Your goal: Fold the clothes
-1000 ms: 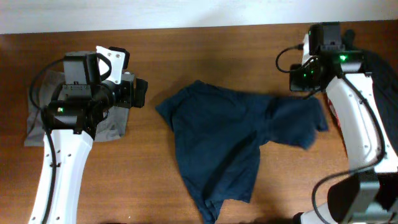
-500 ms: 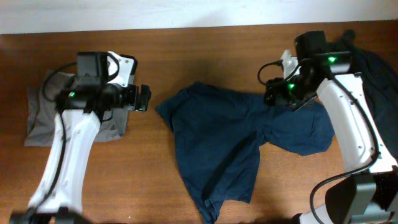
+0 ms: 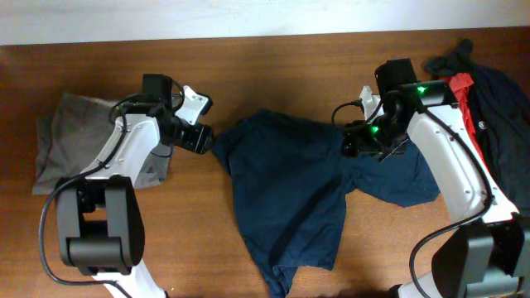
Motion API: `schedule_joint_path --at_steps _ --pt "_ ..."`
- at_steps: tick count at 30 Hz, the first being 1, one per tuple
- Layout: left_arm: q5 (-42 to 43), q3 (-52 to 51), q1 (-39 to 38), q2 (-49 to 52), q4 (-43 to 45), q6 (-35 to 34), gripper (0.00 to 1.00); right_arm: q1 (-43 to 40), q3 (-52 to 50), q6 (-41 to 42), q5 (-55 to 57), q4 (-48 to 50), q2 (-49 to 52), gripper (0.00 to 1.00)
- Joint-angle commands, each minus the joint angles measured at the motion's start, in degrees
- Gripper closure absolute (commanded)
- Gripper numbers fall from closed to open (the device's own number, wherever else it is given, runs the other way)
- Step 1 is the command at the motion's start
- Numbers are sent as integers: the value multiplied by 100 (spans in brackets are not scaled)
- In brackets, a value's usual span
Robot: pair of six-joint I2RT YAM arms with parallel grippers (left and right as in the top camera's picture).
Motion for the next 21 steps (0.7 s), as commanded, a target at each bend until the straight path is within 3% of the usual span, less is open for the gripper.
schedule_joint_path --at_steps 1,4,6,9,12,15,18,21 --pt "437 68 -96 201 -35 267 34 24 -31 24 -55 -2 -118 26" --pt "452 68 -184 315 0 413 37 24 -31 26 -57 -2 -118 26" --pt "455 68 -256 365 -31 505 55 24 -31 24 -57 -7 -118 26" --pt "452 68 -345 376 -138 518 98 24 -31 24 -52 -13 -118 25" --pt "254 122 -376 304 -313 466 100 24 -31 24 -52 -28 -118 25" --pt "-632 479 -284 90 -658 -144 100 24 -35 26 -52 -26 -116 25" --pt "-1486 1119 -116 -223 -1353 -529 100 24 -94 37 -46 -15 -116 26" --pt "-1613 1762 42 -544 -2037 -627 100 26 -293 48 -35 107 -116 29"
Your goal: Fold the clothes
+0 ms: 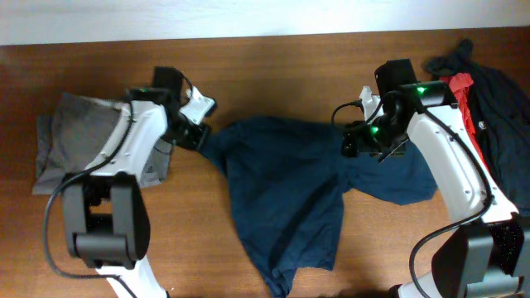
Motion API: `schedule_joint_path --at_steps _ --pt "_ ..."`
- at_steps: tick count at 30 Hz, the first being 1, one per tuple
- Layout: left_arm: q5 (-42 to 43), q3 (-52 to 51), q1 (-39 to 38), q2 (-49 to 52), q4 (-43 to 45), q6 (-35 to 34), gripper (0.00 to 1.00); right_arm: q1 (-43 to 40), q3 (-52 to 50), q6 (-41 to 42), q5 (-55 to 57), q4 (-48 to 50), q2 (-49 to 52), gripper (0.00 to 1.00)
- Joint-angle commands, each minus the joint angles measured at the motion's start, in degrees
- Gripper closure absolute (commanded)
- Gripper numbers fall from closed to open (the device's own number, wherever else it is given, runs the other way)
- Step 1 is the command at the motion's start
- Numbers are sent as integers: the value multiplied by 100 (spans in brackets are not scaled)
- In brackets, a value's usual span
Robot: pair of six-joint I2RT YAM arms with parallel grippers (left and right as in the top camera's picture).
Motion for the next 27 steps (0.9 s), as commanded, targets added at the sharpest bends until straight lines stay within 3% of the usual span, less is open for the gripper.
schedule_joint_path --at_steps 1,5,9,11,14,18,21,23,27 --pt "-634 782 216 -754 -433 -428 100 26 -313 46 -59 131 -114 29" --pt "-634 1128 210 -1110 -708 -527 100 37 -881 -157 -343 299 -109 25" --pt "-632 1134 175 -1331 -739 -520 100 197 -1384 -1209 -1526 323 -109 24" --pt "-634 1134 164 -1344 -772 -520 100 337 -1539 -1161 -1344 365 -109 23" --pt "-632 1134 116 -1344 -815 -520 100 428 -1738 -181 -608 872 -109 24" --pt "-632 1134 35 -1344 -852 -520 100 428 -2052 199 -448 2358 -105 44" --pt "-636 1134 -2 -1346 -892 -518 100 444 -2426 201 -562 3550 -63 80" --pt "-636 1134 -4 -1344 -894 -518 100 444 -2608 201 -560 3928 -7 95" --pt "-632 1134 -4 -1344 -883 -520 100 442 -2863 199 -557 4478 267 96"
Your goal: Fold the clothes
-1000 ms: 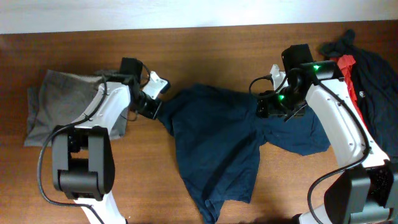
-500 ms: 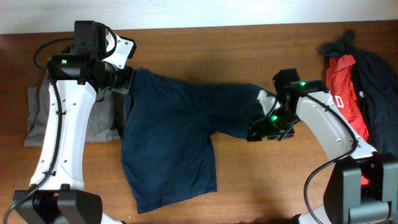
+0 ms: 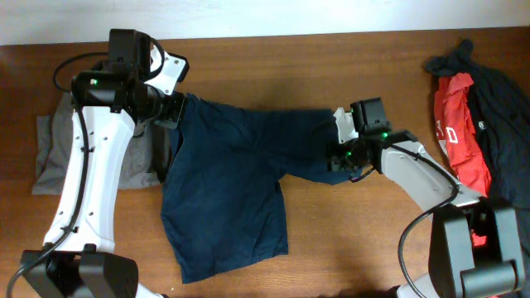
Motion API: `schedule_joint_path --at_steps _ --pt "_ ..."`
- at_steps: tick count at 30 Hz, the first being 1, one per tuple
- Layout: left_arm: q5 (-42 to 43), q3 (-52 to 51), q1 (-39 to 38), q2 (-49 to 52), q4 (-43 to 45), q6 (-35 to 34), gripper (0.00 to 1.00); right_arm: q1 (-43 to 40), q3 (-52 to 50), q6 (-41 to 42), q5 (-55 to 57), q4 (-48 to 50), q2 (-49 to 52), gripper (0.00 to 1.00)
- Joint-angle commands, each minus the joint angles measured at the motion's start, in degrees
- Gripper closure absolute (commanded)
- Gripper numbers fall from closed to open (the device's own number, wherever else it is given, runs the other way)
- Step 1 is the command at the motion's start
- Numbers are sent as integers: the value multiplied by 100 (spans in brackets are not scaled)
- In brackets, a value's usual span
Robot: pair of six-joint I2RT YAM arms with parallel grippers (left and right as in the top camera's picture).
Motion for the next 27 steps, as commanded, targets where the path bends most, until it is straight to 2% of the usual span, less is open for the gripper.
schedule_joint_path --at_steps 1,4,8,11,19,23,27 --pt "4 28 -13 2 2 -116 100 4 -195 70 35 356 319 96" --pt "4 28 -13 2 2 -118 100 -52 -199 105 81 855 745 96" --pt "26 28 -13 2 2 -118 99 -232 -190 859 621 1513 1394 96" --pt "140 28 -13 2 39 -118 99 -518 17 1384 903 1611 1823 96" --pt "518 28 -13 2 181 -120 99 -1263 1458 1246 243 2367 2164 96" --pt "817 28 -13 2 262 -118 98 -1405 2562 1054 -332 2022 2153 95" --pt "914 28 -13 2 306 -120 98 -1453 3659 717 -933 450 2100 87"
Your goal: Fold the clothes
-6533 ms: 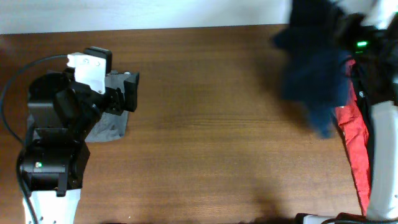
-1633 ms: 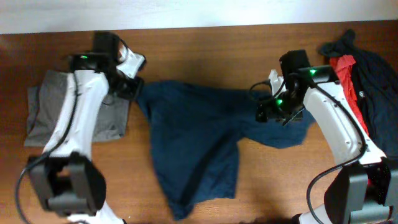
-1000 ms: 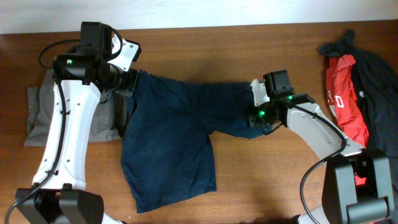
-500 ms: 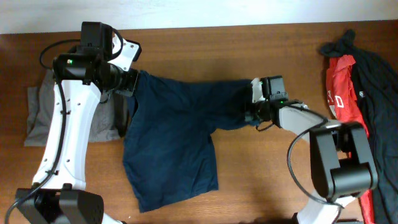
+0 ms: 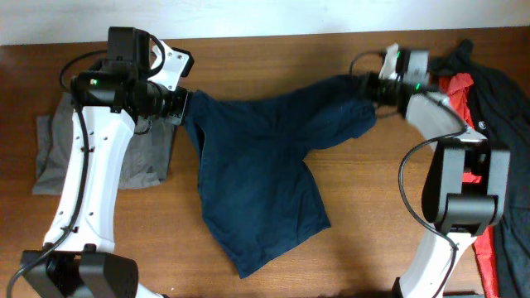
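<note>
A dark blue T-shirt (image 5: 257,165) is stretched across the middle of the wooden table (image 5: 397,223), its body trailing toward the front edge. My left gripper (image 5: 184,106) is shut on its left corner at the back left. At the back right my right gripper (image 5: 370,87) is shut on the opposite corner, pulling that sleeve taut. The fingers themselves are mostly hidden by cloth.
A folded grey garment (image 5: 62,145) lies at the left edge under my left arm. A heap of clothes, red (image 5: 462,103) and dark (image 5: 497,99), sits at the back right beside my right arm.
My right gripper has moved from mid-table to the back right with the shirt's corner in it. The shirt is now drawn out wider and its lower body has shifted right. My left gripper barely moved.
At first both grippers held the blue shirt near the table's middle, left at its left corner, right at its right side. Then the left gripper was further back and left, the shirt dragged leftward. Now the right gripper is back right and the shirt spans between them.
</note>
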Motion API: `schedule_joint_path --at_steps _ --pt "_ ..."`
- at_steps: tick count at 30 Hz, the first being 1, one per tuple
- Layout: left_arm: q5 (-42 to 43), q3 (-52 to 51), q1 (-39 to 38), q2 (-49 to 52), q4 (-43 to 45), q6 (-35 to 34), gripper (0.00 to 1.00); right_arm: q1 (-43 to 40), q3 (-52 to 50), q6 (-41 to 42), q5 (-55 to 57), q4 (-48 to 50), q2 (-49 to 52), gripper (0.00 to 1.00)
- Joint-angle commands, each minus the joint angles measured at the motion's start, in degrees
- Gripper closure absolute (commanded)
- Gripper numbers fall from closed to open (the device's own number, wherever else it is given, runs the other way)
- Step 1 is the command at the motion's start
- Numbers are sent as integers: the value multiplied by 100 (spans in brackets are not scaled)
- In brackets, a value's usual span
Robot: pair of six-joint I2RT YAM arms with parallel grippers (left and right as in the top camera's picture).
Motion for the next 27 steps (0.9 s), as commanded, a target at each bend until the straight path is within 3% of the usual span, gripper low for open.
schedule_joint_path --at_steps 1,3,4,9,13,17,18,23,27 --pt "254 28 -7 2 42 -59 98 7 892 -542 -765 -1086 -170 81" --pt "254 28 -7 2 39 -57 98 39 1316 -944 -957 -2271 -205 62" --pt "251 28 -7 2 42 -57 98 61 1471 -1113 -955 -2844 -210 58" --pt "251 28 -7 2 107 -57 97 411 1519 -1867 -940 -4813 -214 53" --pt "251 28 -7 2 210 -57 95 977 1178 -2120 -791 -5195 -210 53" --pt "251 28 -7 2 208 -57 94 1709 540 -2120 -184 -4765 -203 47" --pt "251 28 -7 2 210 -57 94 1884 350 -2120 13 -4592 -203 49" --pt "251 28 -7 2 232 -55 93 2614 -710 -1971 925 -3602 -203 77" --pt "251 28 -7 2 229 -55 92 2780 -1292 -1464 1292 -3032 -203 83"
